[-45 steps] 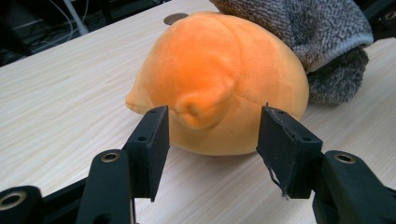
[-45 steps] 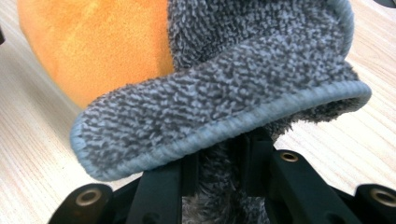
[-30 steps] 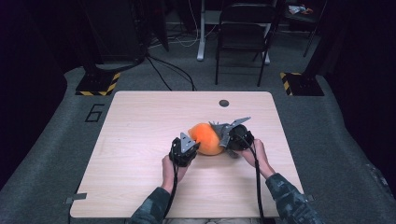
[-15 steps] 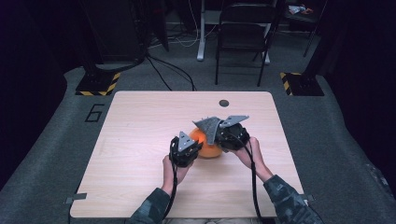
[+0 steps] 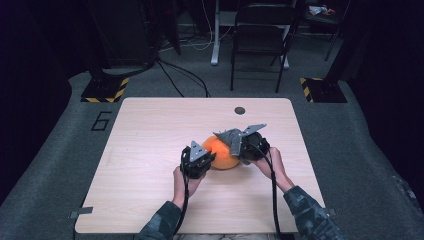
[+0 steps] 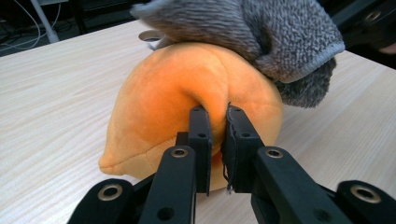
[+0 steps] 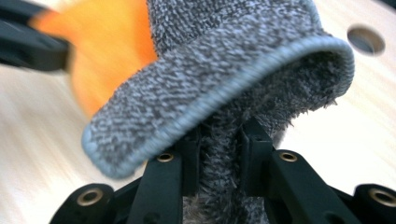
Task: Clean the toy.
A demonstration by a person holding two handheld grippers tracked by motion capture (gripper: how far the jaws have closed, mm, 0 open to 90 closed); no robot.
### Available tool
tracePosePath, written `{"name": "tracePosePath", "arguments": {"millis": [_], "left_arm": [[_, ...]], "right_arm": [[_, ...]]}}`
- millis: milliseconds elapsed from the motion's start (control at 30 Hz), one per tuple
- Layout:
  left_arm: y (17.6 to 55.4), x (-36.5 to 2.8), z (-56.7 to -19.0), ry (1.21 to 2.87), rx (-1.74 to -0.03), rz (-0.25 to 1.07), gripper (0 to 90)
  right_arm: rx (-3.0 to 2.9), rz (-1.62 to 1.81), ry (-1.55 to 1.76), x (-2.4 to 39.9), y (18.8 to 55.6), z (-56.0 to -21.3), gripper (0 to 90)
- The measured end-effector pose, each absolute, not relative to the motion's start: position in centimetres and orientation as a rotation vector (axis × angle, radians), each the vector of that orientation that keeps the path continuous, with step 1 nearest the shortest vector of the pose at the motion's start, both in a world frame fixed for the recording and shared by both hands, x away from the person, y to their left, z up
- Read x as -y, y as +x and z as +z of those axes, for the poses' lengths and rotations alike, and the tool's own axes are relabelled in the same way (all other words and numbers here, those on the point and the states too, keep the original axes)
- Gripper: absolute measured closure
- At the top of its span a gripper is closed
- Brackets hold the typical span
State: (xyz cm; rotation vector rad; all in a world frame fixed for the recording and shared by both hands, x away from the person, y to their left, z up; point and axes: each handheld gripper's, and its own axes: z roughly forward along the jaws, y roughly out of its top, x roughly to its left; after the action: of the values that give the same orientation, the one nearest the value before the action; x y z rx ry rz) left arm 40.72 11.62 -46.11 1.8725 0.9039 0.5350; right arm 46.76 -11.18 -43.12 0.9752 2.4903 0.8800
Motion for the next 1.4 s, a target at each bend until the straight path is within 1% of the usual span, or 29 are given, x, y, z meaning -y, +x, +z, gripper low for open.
{"name": "tracePosePath", "arguments": {"millis": [300, 400, 533, 733, 900, 1000, 1100, 1167, 1400], "left_arm": [[40.9, -11.8, -46.3, 1.869, -0.912, 0.526, 82.2], [40.8, -11.8, -46.3, 1.868, -0.915, 0.527, 82.1], [40.9, -12.0, -46.3, 1.863, -0.922, 0.53, 82.1], [40.9, -12.1, -46.3, 1.871, -0.932, 0.53, 82.0], [40.9, -12.0, -46.3, 1.873, -0.929, 0.517, 81.8], [40.9, -11.9, -46.3, 1.873, -0.929, 0.513, 81.8], [40.8, -11.7, -46.3, 1.885, -0.921, 0.52, 81.7], [40.8, -11.7, -46.3, 1.891, -0.919, 0.521, 81.7], [41.1, -12.0, -46.5, 1.89, -0.937, 0.515, 81.6]], "right_arm": [[-2.54, 0.743, 1.114, 12.4, 48.7, -47.3, 73.4], [-2.54, 0.729, 1.129, 12.3, 48.9, -48.0, 73.2], [-2.534, 0.727, 1.124, 12.3, 48.7, -47.1, 73.2], [-2.5, 0.841, 1.095, 12.8, 48.2, -44.4, 73.2], [-2.458, 0.998, 0.987, 11.8, 46.4, -41.3, 73.2], [-2.447, 1.078, 0.92, 10.6, 45.1, -40.1, 73.2], [-2.458, 1.073, 0.851, 9.2, 44.0, -39.9, 73.0], [-2.459, 1.023, 0.812, 8.4, 43.9, -40.5, 72.8], [-2.482, 0.992, 0.871, 9.1, 44.9, -41.7, 72.9]]}}
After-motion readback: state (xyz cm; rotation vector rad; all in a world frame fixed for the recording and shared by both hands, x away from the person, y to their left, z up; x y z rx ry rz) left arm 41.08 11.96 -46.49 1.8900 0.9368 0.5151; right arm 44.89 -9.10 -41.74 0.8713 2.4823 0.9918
